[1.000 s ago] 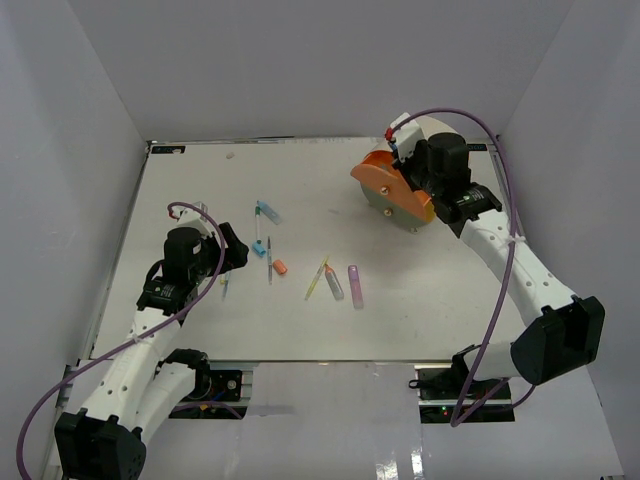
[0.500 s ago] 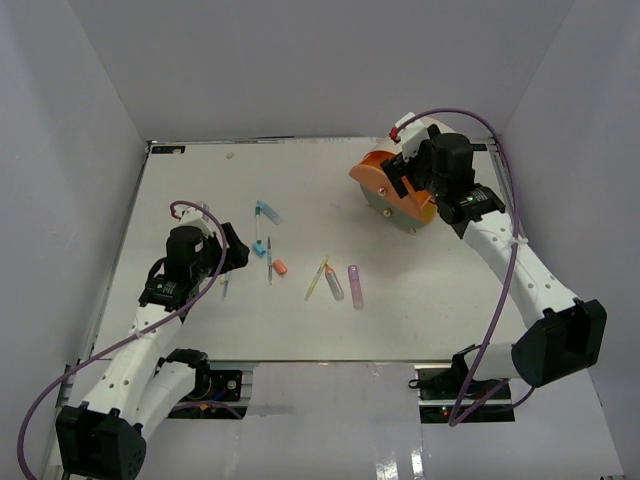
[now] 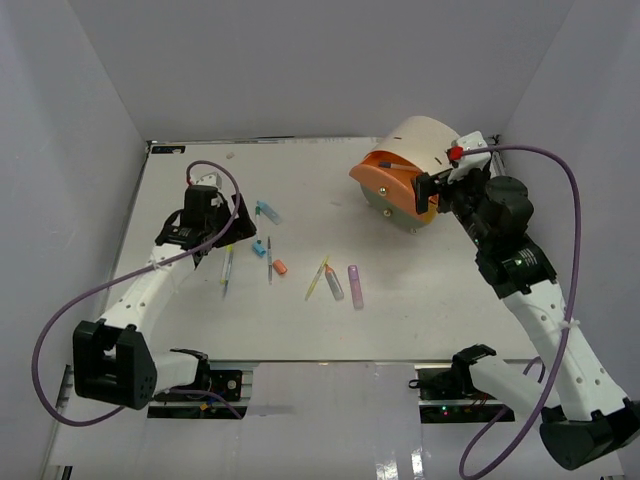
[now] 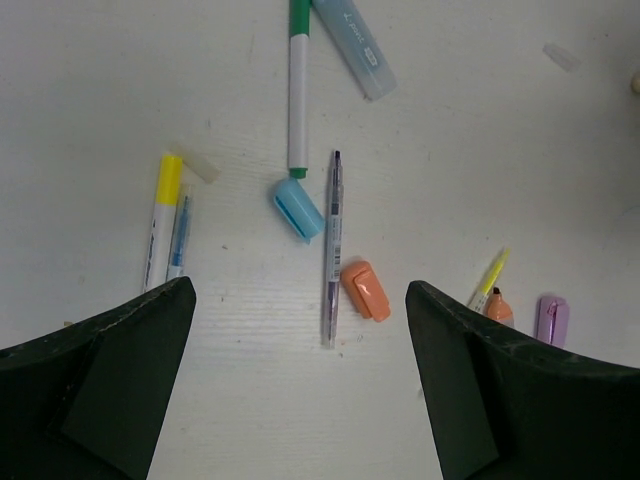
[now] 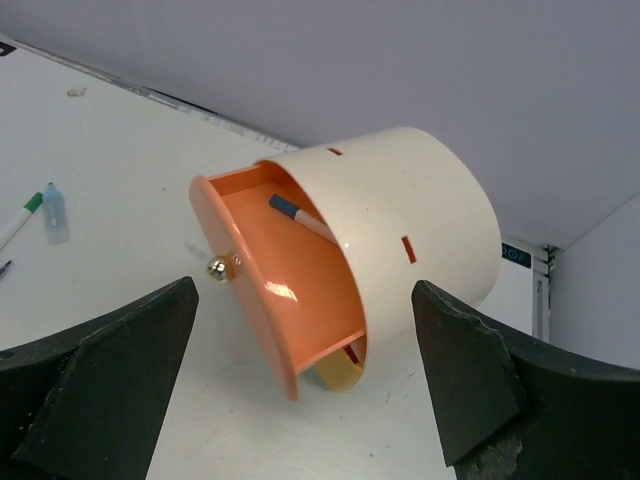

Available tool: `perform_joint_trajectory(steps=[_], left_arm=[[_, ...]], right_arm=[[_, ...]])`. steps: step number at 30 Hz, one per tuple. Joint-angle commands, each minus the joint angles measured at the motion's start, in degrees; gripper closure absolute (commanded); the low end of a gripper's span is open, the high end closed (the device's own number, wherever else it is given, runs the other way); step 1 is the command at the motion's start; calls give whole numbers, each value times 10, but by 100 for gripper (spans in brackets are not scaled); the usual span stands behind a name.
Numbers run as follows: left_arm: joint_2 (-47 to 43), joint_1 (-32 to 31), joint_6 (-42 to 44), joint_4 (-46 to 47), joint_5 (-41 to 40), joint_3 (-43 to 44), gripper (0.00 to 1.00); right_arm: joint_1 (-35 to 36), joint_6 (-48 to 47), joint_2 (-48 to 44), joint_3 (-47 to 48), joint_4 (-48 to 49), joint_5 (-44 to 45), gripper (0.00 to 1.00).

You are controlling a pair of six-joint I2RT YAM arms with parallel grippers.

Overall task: Sort the stationery into containers
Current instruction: Pick up the pen from the center of the board.

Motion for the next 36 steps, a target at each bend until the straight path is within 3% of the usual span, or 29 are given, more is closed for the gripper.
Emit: perform_joint_trajectory(steps=[1, 7, 12, 17, 23, 36], left_arm=[[52, -4, -8, -11, -13, 53, 3], [177, -10, -11, -27, -36, 140, 7], [273, -21, 0, -52, -64, 231, 11], [352, -25, 9, -56, -87, 269, 16], [406, -25, 16, -60, -104, 302, 28], [485, -25, 28, -67, -95, 336, 43]], right_arm=[[1, 74, -46, -46, 37, 6, 6], [1, 144, -140, -119, 55, 2, 2], [1, 166, -171, -158, 60, -6, 2], [2, 168, -183, -175, 55, -10, 2], [2, 166, -191, -186, 55, -4, 2], [2, 160, -201, -203, 65, 24, 2]])
